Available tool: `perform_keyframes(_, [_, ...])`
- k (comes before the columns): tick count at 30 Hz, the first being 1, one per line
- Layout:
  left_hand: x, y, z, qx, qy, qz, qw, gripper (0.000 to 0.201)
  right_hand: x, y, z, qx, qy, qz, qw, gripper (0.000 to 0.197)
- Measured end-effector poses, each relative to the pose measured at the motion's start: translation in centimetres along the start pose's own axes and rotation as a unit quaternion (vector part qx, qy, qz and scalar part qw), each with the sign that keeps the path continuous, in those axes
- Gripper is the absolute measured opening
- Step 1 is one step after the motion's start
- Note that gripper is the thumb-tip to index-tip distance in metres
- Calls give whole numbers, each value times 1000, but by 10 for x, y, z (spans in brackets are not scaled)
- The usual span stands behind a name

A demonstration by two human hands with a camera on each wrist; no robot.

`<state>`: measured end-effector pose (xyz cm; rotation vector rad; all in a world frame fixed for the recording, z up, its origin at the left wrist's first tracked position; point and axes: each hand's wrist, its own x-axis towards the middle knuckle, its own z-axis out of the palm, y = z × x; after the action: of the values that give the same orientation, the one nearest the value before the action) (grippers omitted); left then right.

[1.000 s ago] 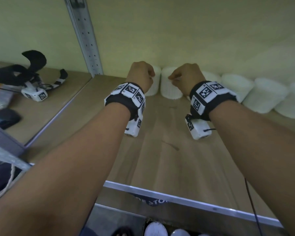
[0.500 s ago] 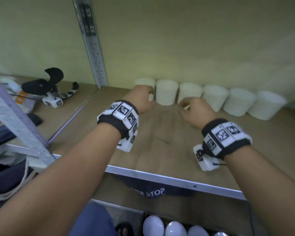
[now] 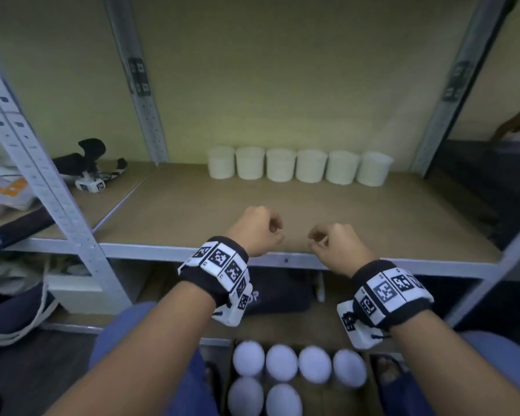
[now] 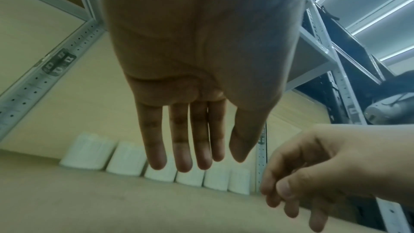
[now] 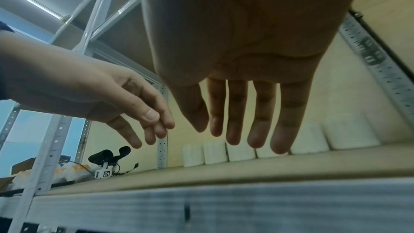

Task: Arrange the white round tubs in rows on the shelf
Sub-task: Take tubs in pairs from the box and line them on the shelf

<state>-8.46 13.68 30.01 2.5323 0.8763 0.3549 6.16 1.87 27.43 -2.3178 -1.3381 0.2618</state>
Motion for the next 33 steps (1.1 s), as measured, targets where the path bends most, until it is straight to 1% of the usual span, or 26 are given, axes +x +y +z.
perform_keyframes(3, [-26,7,29,13,-41,-14,999,18,-32,21,8,-8,-22,28,999,20])
perform_keyframes(8, [-49,0,85,46,-147,-36,987,23,-68,49,35,3,-70,49,996,21])
perform_keyframes(13, [-63,-32,148,61,-255,-72,962,29,-80,70,87,40,-125,87,988,21])
perform_keyframes(16, [-71,-58,186,74,-305,-105,944,34,-78,76,123,25,-184,101,977,25])
perform_keyframes(20, [-82,-88,231,88,-339,-128,928,44,-80,90,175,-23,-279,119,953,18])
perform_keyframes(21, [-86,-96,239,85,-352,-141,921,42,-82,95,188,-34,-294,114,948,21])
perform_keyframes(23, [-93,-110,253,85,-383,-150,907,41,-85,106,212,-48,-311,103,944,33])
perform_keyframes(25, [-104,-126,269,76,-401,-176,896,49,-89,111,237,-64,-353,98,928,35])
perform_keyframes(27, [-114,-141,286,74,-412,-201,886,61,-91,112,257,-77,-384,88,916,37])
perform_keyframes(29, [-121,-150,301,80,-422,-207,879,75,-95,112,273,-71,-400,92,909,45])
perform_keyframes(30, [-121,-154,307,81,-415,-206,882,75,-97,113,280,-73,-400,88,910,50])
perform_keyframes(33, [-121,-159,318,88,-384,-200,897,62,-103,117,301,-95,-400,80,908,65])
